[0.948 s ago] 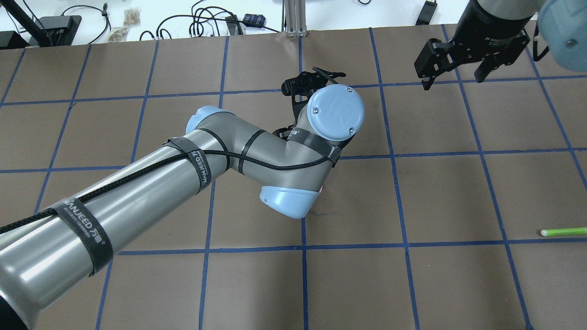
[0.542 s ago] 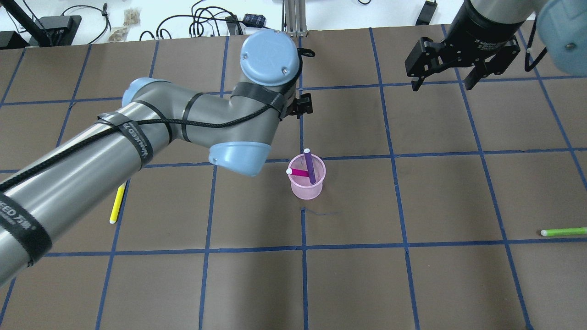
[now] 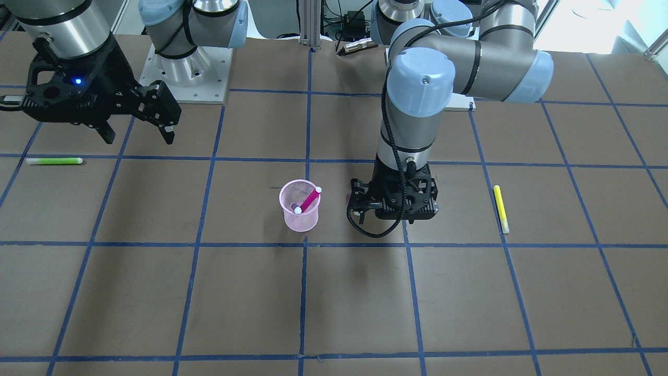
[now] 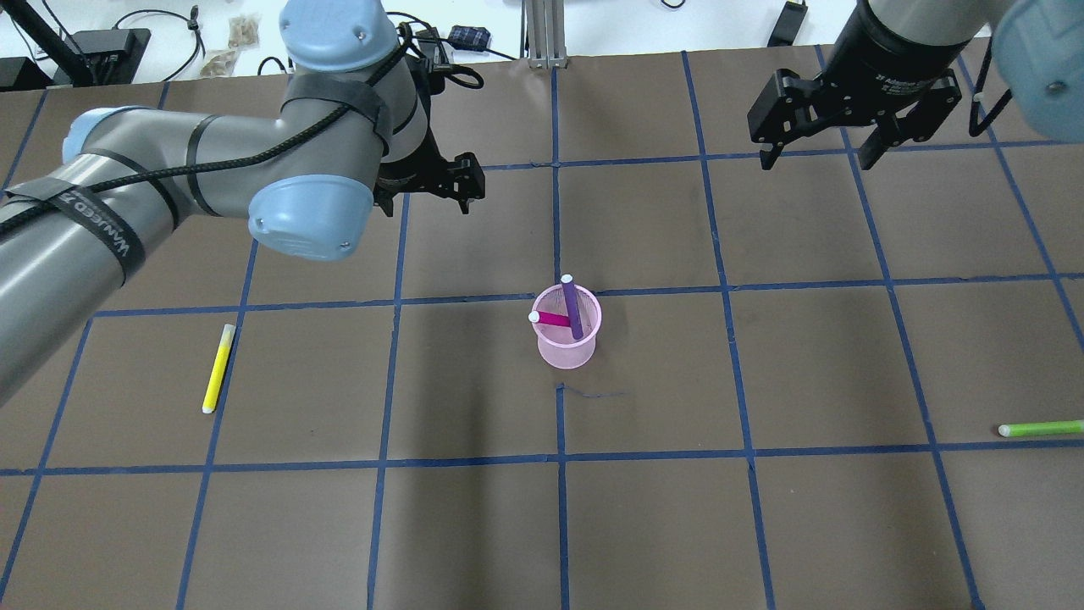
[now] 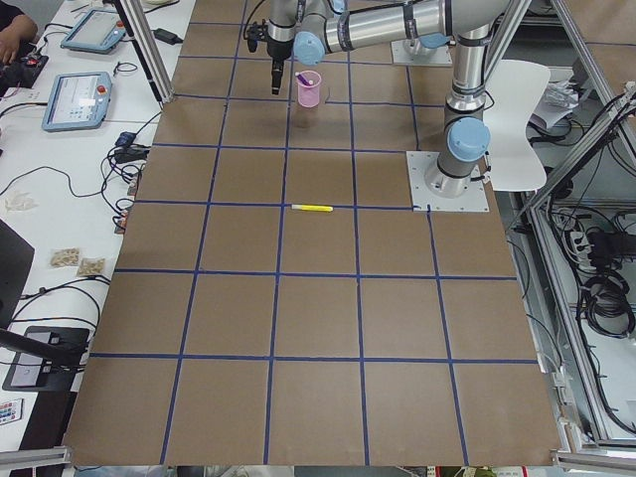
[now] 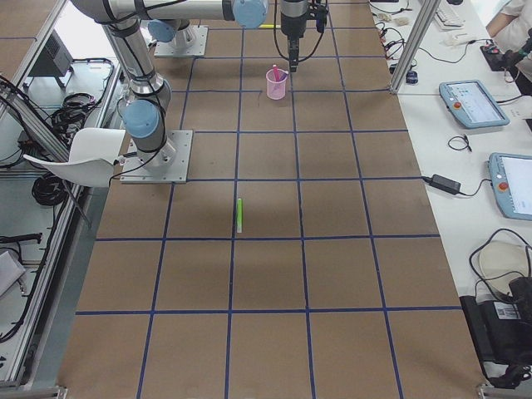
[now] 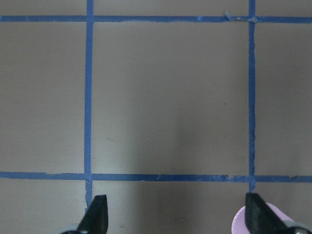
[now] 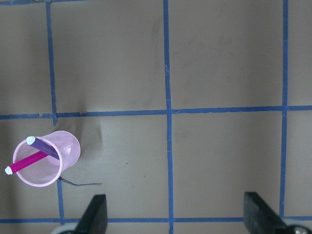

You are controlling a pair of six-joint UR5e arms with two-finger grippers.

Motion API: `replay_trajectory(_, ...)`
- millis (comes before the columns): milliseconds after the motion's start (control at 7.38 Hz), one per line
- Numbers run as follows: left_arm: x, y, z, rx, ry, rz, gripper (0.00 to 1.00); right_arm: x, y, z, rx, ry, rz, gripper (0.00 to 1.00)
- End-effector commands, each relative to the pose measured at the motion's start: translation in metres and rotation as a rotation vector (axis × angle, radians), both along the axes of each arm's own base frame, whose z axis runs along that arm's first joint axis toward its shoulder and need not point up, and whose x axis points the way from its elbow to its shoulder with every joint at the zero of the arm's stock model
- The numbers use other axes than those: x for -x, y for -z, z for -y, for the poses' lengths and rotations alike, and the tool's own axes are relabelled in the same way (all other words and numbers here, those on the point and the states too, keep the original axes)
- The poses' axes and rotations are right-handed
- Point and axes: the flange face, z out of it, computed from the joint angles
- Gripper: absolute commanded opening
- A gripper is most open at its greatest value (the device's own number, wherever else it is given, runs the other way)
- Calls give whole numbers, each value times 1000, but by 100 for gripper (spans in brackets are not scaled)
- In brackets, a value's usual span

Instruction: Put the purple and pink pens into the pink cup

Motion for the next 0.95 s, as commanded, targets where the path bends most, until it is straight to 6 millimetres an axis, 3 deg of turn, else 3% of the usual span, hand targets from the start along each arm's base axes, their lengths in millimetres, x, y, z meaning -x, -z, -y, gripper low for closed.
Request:
replay_trajectory(0, -45, -20, -14, -107, 55, 22, 100, 0, -1, 0, 2, -1, -1, 100)
replay_trajectory(135, -55, -40, -28, -128, 68, 20, 100, 0, -1, -1, 4, -1, 1, 100)
replay_trajectory(406, -104, -66, -48, -202, -13, 2, 100, 0, -3, -1, 8, 1, 1, 100)
replay_trajectory(542, -119, -77, -57, -207, -28, 8, 100, -1, -3, -1, 10, -1, 2, 100)
replay_trajectory(812, -121, -85, -72, -220, -36, 5, 100, -1, -2, -1, 6, -1, 4, 100)
